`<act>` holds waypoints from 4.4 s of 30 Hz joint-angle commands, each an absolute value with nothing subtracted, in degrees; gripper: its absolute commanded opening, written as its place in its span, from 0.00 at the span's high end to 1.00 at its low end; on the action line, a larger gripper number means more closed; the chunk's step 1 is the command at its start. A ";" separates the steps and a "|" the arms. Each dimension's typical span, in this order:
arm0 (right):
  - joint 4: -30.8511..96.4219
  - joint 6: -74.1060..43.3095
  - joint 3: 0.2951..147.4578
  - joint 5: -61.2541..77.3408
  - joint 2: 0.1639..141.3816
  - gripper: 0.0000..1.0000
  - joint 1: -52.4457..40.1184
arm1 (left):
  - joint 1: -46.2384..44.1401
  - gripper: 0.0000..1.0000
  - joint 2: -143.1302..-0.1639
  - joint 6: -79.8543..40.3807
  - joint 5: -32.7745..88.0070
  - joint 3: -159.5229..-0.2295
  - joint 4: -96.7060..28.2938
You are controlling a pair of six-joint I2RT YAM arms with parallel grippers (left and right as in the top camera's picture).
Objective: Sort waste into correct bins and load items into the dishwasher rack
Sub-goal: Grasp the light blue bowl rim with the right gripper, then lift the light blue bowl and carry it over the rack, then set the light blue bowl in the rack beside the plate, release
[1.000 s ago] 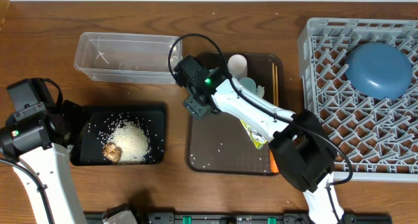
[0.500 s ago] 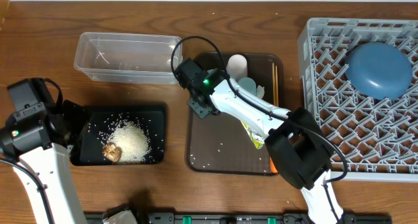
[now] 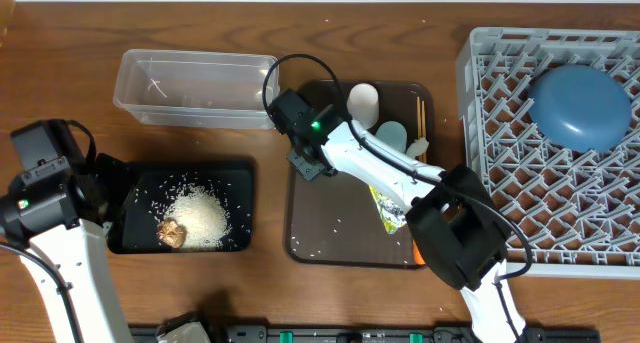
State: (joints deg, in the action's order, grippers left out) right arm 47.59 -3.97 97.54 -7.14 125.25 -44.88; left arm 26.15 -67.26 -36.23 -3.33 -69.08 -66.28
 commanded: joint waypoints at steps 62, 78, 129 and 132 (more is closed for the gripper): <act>49.74 3.03 87.88 89.27 110.45 0.99 59.02 | 26.46 0.02 -67.18 -36.75 -3.44 -68.88 -66.61; 44.31 -6.83 87.88 79.59 113.62 0.99 61.08 | 26.46 0.02 -67.20 -36.75 -3.44 -68.88 -66.61; 34.79 -18.85 87.57 69.19 113.56 0.99 58.76 | 26.46 0.02 -67.20 -36.75 -3.44 -68.88 -66.61; 37.63 -18.96 87.61 65.45 112.84 0.98 59.88 | 26.46 0.02 -67.20 -36.75 -3.42 -68.88 -66.61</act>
State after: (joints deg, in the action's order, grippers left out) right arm 36.23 -17.34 87.99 68.03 113.32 58.43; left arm 26.15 -67.26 -36.23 -3.33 -69.08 -66.28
